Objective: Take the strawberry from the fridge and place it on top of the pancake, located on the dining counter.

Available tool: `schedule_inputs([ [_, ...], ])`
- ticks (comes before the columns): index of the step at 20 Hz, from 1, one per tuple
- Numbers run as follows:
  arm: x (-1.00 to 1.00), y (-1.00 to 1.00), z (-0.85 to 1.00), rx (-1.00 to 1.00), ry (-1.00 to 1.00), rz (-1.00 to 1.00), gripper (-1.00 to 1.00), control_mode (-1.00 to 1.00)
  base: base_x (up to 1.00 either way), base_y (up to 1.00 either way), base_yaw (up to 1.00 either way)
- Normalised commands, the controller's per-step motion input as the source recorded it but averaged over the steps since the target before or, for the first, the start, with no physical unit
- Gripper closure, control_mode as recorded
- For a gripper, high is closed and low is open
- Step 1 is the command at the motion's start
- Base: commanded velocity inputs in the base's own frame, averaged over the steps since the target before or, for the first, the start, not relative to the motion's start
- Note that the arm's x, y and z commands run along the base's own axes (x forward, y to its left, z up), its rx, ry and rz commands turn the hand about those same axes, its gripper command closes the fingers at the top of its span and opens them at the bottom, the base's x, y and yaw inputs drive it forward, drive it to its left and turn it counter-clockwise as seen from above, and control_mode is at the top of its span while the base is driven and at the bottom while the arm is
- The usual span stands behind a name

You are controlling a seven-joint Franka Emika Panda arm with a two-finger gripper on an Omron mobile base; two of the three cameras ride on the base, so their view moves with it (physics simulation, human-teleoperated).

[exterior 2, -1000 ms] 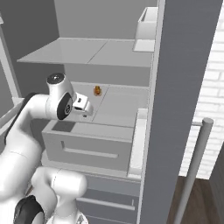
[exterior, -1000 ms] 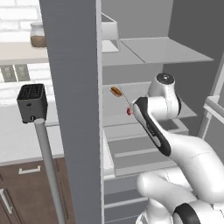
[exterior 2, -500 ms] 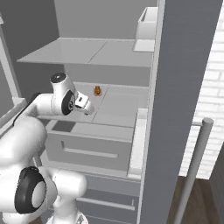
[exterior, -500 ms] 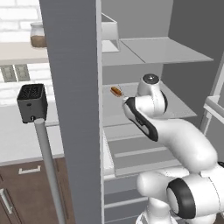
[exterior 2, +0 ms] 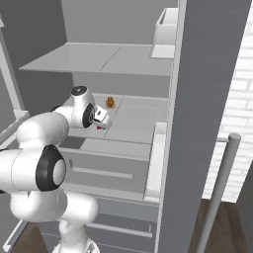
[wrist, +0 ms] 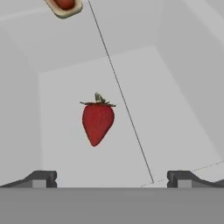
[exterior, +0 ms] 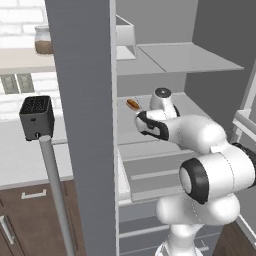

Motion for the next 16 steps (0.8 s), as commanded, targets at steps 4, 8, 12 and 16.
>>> schedule_inputs([
  [4,0.66,0.09,0.00,0.00,0.00,0.00,-1.00,-1.00,0.00,0.00,0.00],
  [8,0.38,0.03,-0.13,0.00,0.01,0.00,-1.00,-1.00,0.00,0.00,0.00],
  [12,0.27,0.00,-0.28,-0.04,0.01,0.00,-1.00,-1.00,0.00,0.00,0.00],
  [16,0.03,0.00,-0.38,-0.02,0.00,0.00,-1.00,-1.00,0.00,0.00,0.00],
])
